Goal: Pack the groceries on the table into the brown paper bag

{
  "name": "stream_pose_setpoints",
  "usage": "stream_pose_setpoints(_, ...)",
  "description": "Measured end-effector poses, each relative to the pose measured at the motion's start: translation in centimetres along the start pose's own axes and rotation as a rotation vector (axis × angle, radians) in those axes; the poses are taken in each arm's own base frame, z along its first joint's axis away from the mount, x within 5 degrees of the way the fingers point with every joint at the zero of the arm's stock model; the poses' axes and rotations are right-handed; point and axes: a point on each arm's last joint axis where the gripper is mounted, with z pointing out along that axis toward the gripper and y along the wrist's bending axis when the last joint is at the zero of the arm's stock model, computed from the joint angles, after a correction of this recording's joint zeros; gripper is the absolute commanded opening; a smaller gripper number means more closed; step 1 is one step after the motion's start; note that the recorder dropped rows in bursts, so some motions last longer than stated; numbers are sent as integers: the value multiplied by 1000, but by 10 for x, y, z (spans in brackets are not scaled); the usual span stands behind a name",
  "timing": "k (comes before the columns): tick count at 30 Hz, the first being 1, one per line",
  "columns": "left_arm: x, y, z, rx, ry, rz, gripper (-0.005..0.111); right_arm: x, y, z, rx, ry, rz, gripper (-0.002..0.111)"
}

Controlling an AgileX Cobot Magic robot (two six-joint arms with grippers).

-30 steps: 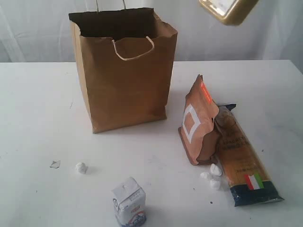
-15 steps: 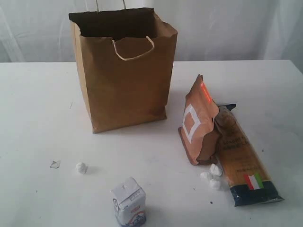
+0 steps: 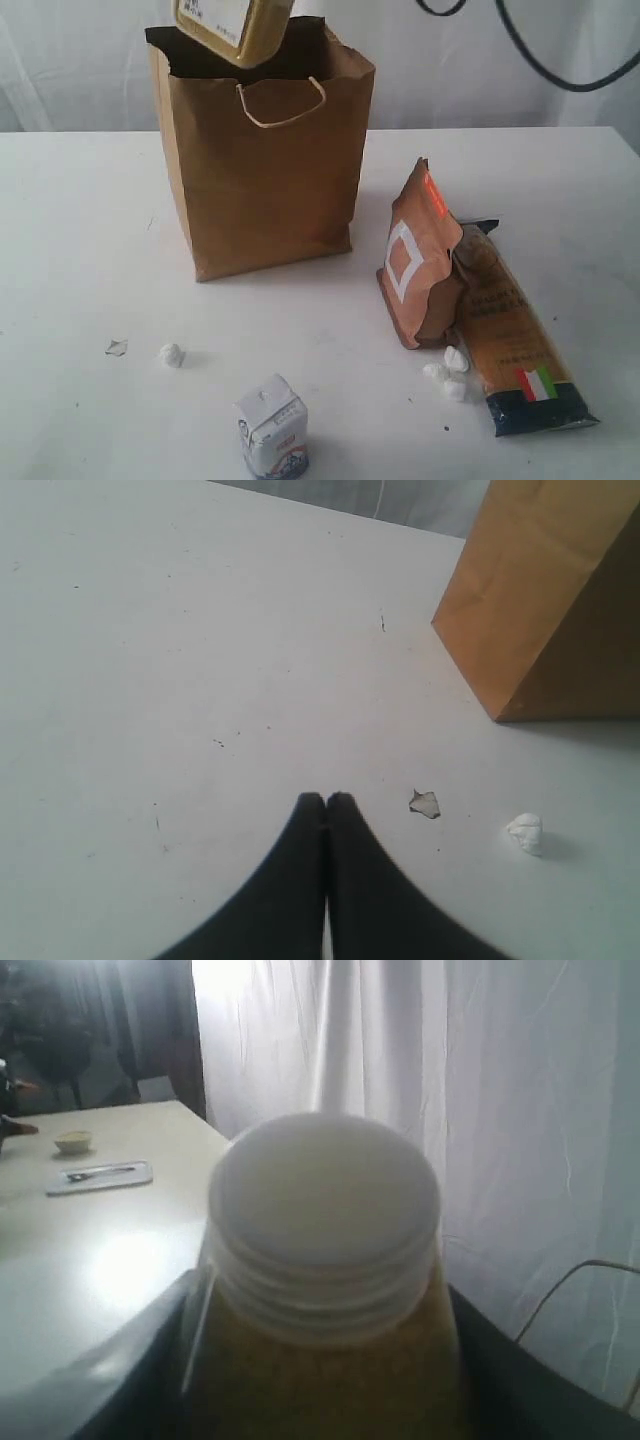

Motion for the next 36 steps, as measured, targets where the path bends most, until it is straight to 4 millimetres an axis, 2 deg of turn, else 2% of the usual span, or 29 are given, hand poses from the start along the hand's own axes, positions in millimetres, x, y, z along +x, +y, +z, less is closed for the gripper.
stream_pose_setpoints(7,0,0,0,2,-4,0,0,11,11,26,78,44,-423,0)
stream_pose_setpoints(9,0,0,0,2,-4,0,0,12,15,33,136,62,-457,0)
stream_pose_setpoints(12,0,0,0,2,-4,0,0,16,15,38,191,84,-445,0)
stream_pose_setpoints(18,0,0,0,2,-4,0,0,38,-1,47,269,154,-414,0)
stream_pose_setpoints(25,0,0,0,2,-4,0,0,62,-15,40,412,262,-371,1)
stream_pose_setpoints(27,0,0,0,2,-4,0,0,65,-18,38,446,280,-355,5)
stream_pose_setpoints(30,0,0,0,2,-4,0,0,68,-20,37,472,292,-344,18)
stream_pose_setpoints(36,0,0,0,2,-4,0,0,68,-20,37,476,289,-327,60)
